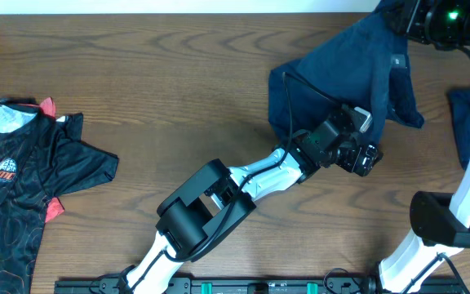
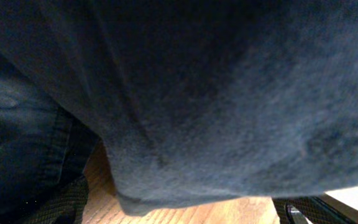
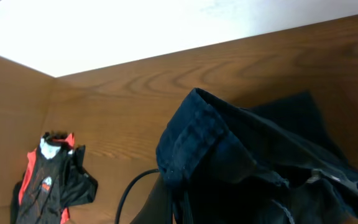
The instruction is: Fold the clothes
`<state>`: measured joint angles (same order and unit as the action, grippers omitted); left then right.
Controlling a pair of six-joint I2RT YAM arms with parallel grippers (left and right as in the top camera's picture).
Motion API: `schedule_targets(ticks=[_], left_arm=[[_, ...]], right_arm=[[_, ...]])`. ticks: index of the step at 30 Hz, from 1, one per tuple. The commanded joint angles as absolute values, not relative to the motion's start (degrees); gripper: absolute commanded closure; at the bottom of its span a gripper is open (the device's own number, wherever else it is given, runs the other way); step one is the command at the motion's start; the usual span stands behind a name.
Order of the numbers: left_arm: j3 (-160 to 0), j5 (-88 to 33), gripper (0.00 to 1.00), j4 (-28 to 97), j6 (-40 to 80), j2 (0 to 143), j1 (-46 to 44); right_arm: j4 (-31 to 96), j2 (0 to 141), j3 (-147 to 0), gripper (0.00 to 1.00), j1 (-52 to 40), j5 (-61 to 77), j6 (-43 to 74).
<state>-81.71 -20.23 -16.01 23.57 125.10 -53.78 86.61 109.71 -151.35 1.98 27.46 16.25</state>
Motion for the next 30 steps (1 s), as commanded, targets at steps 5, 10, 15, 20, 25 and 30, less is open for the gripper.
schedule_targets(ticks=[5,10,15,20,25,30], left_arm=[[-81.65,-20.51,0.05,-16.6,23.27,125.19,-55.46],[-81.65,-20.29,0.07,-17.82,23.55,126.1,-56.62],[-81.65,-20.16,0.74,-18.35,24.75,127.11,-56.42],[-81.65,-16.67,0.94,-17.41,25.28,127.11,-55.16],[-81.65,-15.38,0.94,-8.91,25.82,126.1,-49.98],[-81.65,-15.4,0.94,2.37,25.78,123.76,-41.91]], right_arm=[[86.41,109.38,-151.96,0.99,0.93,28.91,15.81],[86.52,109.38,-151.96,0.99,0.78,28.95,15.81],[86.76,109.38,-151.96,0.99,0.75,28.95,15.81],[87.29,109.38,-151.96,0.99,0.75,28.95,15.77],[87.64,109.38,-151.96,0.98,0.73,28.49,15.51],[87.46,109.38,-151.96,0.98,0.73,27.22,15.03]])
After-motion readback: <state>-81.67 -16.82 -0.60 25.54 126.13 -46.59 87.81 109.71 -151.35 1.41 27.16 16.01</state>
